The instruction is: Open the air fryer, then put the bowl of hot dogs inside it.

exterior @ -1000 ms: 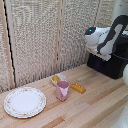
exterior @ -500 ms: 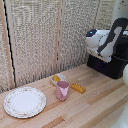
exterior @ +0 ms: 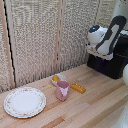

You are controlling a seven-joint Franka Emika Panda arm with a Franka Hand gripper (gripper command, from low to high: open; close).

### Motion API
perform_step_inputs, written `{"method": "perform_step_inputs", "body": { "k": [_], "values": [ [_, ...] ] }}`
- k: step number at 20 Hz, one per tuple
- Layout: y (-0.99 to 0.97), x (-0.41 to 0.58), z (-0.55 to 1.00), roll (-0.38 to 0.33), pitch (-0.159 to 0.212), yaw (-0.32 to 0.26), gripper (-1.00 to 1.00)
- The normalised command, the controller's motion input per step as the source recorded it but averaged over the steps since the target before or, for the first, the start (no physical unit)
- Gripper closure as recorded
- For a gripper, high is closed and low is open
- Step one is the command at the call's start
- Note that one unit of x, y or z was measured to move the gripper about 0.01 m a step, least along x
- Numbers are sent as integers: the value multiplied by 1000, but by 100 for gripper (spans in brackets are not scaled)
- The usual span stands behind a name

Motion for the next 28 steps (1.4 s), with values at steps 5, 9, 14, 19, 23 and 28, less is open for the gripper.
{"method": "perform_step_inputs", "body": {
  "k": [5,9,14,19,23,28],
  "values": [
    [-61,-132,278,316,4,23,100],
    [20,-65,273,313,9,57,100],
    [641,-198,510,215,2,7,100],
    [766,-205,628,175,0,0,100],
    [776,-61,696,107,-33,-33,100],
    [731,-50,635,69,-102,-114,100]
  ]
}}
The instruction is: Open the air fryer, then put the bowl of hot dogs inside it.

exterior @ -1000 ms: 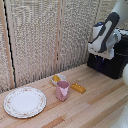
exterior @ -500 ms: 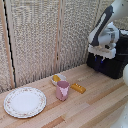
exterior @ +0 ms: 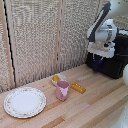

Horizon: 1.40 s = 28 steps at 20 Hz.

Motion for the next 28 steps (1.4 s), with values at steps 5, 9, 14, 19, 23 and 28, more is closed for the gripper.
{"method": "perform_step_inputs", "body": {
  "k": [5,9,14,19,23,28],
  "values": [
    [794,-345,115,50,-139,-79,100],
    [869,-511,68,42,-100,-7,100],
    [631,-125,812,43,-58,-90,100],
    [589,-26,756,21,-71,-151,100],
    [627,0,300,13,-3,-163,100],
    [725,-115,181,47,0,-90,100]
  ]
}}
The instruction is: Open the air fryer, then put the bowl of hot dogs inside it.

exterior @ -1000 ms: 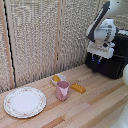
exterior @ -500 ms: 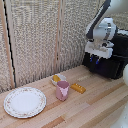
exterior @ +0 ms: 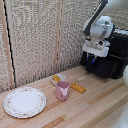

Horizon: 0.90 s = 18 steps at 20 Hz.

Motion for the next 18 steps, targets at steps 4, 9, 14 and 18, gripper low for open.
{"method": "perform_step_inputs", "body": {
  "k": [4,9,14,18],
  "values": [
    [835,-256,88,39,0,-34,100],
    [791,-126,-93,9,0,-51,100],
    [507,221,-529,1,30,-84,100],
    [529,239,-423,31,10,-91,100]
  ]
}}
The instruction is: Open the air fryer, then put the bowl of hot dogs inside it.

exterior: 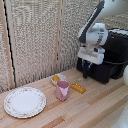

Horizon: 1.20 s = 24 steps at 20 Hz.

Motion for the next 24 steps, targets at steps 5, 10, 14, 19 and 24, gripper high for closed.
{"method": "perform_step_inputs", "body": {
  "k": [5,10,14,19,24],
  "values": [
    [559,137,-210,49,36,-96,100],
    [330,5,-81,-27,31,-23,-100],
    [138,0,278,-59,0,-18,-100],
    [92,0,591,-67,0,-9,-100],
    [180,0,518,-10,4,11,-100]
  ]
}}
